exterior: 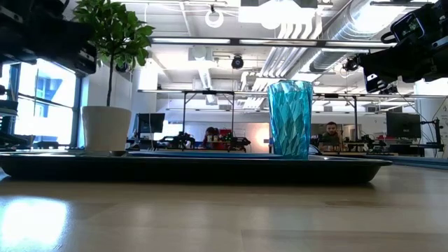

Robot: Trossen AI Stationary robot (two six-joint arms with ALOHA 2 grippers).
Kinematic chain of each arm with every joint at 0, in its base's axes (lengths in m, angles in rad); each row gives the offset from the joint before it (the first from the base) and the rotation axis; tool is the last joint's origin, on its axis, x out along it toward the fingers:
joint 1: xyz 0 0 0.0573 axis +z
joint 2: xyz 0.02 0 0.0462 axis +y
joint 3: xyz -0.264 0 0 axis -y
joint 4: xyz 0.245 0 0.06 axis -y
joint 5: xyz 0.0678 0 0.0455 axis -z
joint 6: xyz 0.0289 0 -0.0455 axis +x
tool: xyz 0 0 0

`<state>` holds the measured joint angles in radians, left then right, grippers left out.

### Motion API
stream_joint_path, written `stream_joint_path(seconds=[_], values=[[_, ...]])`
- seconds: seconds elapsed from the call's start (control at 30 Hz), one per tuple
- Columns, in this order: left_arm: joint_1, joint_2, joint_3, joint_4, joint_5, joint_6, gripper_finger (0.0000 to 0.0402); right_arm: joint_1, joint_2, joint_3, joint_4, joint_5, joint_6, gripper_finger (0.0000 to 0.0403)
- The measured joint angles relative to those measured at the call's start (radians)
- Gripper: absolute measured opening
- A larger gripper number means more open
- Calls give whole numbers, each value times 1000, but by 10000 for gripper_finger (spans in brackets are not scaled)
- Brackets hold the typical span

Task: Pick and place plate/cup/fork/spoon on tray
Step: Return to Home Position

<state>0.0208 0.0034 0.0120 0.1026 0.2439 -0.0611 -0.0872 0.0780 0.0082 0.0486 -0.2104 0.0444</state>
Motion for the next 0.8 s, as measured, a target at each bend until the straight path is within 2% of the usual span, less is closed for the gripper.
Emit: stream_joint_path(seconds=[0.17, 0.33, 0.43, 0.8], values=[[0, 12, 0, -65, -93, 36, 0, 0, 0, 0, 0, 0, 0, 0], [0, 30, 0, -75, -140, -228, 0, 0, 0, 0, 0, 0, 0, 0], [0, 29, 0, -73, -140, -301, 0, 0, 0, 0, 0, 0, 0, 0], [0, 30, 0, -74, -140, -259, 0, 0, 0, 0, 0, 0, 0, 0]])
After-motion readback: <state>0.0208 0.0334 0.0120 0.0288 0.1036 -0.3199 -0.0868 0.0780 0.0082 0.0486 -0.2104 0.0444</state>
